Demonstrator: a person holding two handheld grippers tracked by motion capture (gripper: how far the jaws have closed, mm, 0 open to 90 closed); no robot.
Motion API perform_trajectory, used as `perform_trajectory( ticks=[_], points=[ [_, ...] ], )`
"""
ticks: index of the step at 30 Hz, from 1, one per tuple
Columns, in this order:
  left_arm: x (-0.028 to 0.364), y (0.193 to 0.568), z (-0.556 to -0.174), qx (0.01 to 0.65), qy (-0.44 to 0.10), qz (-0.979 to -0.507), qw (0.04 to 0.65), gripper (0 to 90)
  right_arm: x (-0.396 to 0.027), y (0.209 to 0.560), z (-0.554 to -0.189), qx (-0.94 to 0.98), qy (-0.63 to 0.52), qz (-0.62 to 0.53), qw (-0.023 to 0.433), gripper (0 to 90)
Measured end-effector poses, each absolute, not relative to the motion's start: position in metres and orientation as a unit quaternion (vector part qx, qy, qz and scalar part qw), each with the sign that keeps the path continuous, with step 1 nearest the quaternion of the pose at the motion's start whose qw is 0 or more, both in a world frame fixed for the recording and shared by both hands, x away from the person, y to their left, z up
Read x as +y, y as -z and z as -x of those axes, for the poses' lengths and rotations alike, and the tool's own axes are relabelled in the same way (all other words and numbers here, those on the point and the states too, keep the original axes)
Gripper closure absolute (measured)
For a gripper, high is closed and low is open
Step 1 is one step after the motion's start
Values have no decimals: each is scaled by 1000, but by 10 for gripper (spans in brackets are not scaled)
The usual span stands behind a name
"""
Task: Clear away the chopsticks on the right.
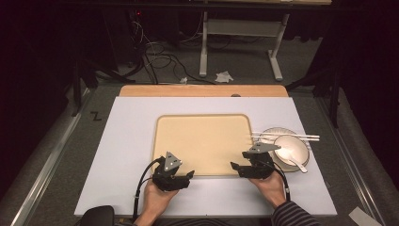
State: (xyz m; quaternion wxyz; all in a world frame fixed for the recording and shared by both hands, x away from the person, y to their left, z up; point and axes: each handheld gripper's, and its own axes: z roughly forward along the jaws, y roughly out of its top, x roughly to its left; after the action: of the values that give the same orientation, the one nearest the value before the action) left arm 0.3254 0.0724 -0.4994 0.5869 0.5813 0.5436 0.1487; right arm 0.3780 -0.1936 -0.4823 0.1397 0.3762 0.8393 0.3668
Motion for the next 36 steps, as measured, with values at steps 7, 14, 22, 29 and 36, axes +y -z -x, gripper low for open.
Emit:
perform_trajectory(
  ticks=[7,14,22,29,36],
  points=[
    [75,503,-329,556,-148,-580,577,354,-194,483,-379,838,-368,-380,135,340],
    [75,503,-329,555,-149,-583,574,355,-194,482,-378,839,-371,-375,134,303],
    [76,504,-329,555,-148,-588,570,356,-194,480,-378,836,-373,-382,126,348],
    [76,504,-329,555,-148,-587,571,359,-194,477,-376,839,-378,-374,117,404],
    [77,504,-329,555,-148,-585,572,365,-194,475,-374,840,-379,-370,119,454]
  ],
)
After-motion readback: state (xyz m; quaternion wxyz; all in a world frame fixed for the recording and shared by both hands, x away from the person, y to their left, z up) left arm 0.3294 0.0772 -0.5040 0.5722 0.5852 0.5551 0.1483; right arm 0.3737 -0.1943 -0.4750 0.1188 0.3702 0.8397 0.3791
